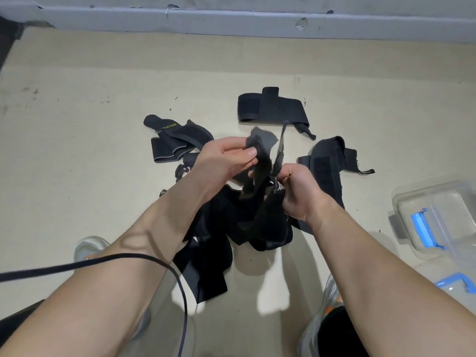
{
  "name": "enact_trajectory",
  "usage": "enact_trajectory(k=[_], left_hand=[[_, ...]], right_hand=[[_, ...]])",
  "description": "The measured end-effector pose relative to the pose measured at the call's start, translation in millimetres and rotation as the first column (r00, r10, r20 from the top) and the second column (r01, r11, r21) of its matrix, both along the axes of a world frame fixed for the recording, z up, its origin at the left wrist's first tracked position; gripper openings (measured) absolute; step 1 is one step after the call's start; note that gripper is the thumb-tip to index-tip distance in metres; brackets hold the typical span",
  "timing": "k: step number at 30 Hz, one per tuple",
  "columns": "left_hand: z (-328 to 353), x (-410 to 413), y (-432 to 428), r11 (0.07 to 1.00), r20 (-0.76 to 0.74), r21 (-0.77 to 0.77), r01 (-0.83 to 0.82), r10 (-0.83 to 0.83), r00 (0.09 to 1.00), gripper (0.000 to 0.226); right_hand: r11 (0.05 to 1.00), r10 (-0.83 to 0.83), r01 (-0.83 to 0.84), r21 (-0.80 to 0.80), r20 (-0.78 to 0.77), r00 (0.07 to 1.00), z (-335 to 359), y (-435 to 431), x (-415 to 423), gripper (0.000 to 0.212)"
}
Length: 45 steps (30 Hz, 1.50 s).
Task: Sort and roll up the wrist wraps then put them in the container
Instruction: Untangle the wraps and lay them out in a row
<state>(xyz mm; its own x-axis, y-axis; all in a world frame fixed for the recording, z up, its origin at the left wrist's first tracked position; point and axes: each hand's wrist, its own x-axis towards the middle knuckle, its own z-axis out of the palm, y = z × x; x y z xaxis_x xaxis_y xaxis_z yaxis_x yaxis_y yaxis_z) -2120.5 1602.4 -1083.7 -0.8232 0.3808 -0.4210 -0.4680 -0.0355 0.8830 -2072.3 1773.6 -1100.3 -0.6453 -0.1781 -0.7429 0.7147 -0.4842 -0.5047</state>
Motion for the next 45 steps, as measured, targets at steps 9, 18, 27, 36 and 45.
enact_trajectory(k=[9, 18, 27, 36, 45], left_hand=[[9, -23, -3, 0.830, -0.312, -0.464, -0.310, 0.174, 0.934, 0.025], [10, -37, -2, 0.867, 0.008, -0.368, -0.337, 0.365, 0.931, 0.027], [2, -50, -23, 0.847, 0.417, -0.052, -0.529, 0.500, 0.759, 0.021], [2, -38, -17, 0.929, 0.325, 0.064, -0.364, 0.326, 0.888, 0.044], [-28, -36, -3, 0.860, -0.101, -0.405, -0.309, 0.293, 0.951, 0.018]], right_hand=[[0.984, -0.170, 0.172, 0.039, -0.042, 0.984, -12, 19, 10, 0.062], [0.999, 0.042, -0.047, -0.018, -0.216, 0.976, 1, 7, 5, 0.053], [0.993, 0.103, -0.085, 0.080, -0.269, 0.958, -5, 8, 0, 0.037], [0.987, 0.124, -0.090, 0.130, -0.286, 0.950, -4, -1, 0, 0.038], [0.929, -0.074, 0.131, 0.346, -0.173, 0.982, -25, -10, 19, 0.023]])
